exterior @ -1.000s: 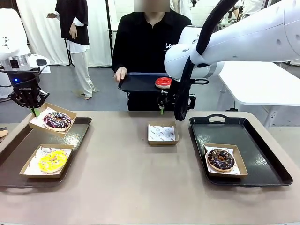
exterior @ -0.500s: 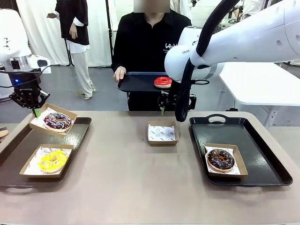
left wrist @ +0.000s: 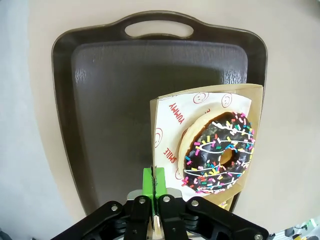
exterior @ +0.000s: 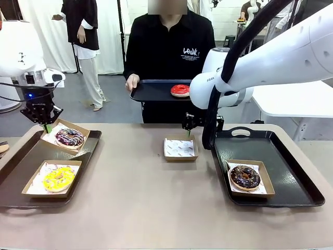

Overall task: Individually package the donuts and arrange them on the tray.
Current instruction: Place the picked Paper togo box on the Handle tray while simultaneously picking up another Paper togo box from the table with the other hand.

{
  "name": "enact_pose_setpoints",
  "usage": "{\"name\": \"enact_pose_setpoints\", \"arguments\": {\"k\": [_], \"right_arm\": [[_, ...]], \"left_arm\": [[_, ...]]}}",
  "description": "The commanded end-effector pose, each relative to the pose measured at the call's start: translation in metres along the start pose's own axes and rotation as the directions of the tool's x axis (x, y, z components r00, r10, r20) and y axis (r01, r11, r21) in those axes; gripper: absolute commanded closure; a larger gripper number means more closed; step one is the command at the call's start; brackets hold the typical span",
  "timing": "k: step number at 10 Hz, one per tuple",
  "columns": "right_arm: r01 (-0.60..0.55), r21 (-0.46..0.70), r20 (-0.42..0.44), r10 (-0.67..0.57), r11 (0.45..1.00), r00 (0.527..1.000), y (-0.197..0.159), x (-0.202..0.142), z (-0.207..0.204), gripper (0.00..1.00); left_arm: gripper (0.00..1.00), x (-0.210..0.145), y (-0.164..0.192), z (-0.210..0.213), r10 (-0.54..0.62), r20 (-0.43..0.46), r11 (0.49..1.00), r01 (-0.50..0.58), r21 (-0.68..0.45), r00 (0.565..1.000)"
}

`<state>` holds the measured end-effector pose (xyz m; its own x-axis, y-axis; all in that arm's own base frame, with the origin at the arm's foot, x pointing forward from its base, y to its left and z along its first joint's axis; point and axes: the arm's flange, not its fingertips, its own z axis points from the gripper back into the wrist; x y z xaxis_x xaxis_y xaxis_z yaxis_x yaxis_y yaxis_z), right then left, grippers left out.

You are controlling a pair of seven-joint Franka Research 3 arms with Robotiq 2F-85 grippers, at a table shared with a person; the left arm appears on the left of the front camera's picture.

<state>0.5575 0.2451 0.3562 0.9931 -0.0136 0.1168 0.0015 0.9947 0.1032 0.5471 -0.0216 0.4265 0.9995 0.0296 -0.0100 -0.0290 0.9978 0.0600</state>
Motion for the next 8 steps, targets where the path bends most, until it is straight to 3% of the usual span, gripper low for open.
{"name": "enact_pose_setpoints", "arguments": {"k": [1, 8], "right_arm": [[0.012, 0.011, 0.003, -0.012, 1.000, 1.000, 0.001, -0.002, -0.015, 0.00], [-0.047, -0.008, -0.007, 0.047, 0.999, 0.999, 0.010, -0.007, -0.041, 0.00]], "left_arm": [[0.99, 0.008, -0.002, -0.002, 0.049, 0.024, 0.999, -0.049, -0.007, 0.999], [0.99, 0.009, -0.002, -0.014, 0.052, 0.029, 0.998, -0.051, -0.045, 0.998]]}}
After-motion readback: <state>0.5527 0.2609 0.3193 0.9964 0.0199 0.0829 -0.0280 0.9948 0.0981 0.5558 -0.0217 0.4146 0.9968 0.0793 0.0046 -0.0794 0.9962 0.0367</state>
